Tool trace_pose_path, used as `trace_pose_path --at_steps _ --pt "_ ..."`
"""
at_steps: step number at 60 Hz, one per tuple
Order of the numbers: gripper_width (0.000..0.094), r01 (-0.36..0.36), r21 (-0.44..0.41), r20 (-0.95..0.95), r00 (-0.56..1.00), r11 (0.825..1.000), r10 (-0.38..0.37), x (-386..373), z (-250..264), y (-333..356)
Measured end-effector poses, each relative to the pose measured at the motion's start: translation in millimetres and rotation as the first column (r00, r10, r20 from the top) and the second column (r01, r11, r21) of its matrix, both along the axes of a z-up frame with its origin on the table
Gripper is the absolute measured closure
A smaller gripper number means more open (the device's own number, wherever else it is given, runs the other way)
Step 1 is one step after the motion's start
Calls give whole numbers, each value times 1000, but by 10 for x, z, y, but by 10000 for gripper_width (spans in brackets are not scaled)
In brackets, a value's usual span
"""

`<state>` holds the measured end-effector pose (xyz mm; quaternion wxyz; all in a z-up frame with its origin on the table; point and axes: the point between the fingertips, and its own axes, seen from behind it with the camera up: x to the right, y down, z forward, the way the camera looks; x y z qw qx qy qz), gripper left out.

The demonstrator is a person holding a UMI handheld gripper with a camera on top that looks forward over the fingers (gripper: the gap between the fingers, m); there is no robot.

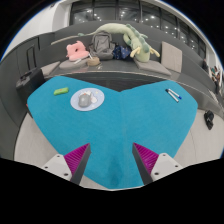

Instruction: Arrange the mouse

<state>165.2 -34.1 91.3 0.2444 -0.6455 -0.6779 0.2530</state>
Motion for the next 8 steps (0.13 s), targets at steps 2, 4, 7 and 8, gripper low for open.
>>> trace_pose_path --at_steps 2,4,7,8 --pt "83 1 1 3 1000 1000 -1 16 -10 24" --pt "83 3 2 -5 1000 1000 -3 15 12 83" --pt "82 10 -3 -11 1000 1000 -10 21 42 124" --pt "84 13 -9 -10 1000 1000 -13 29 52 128"
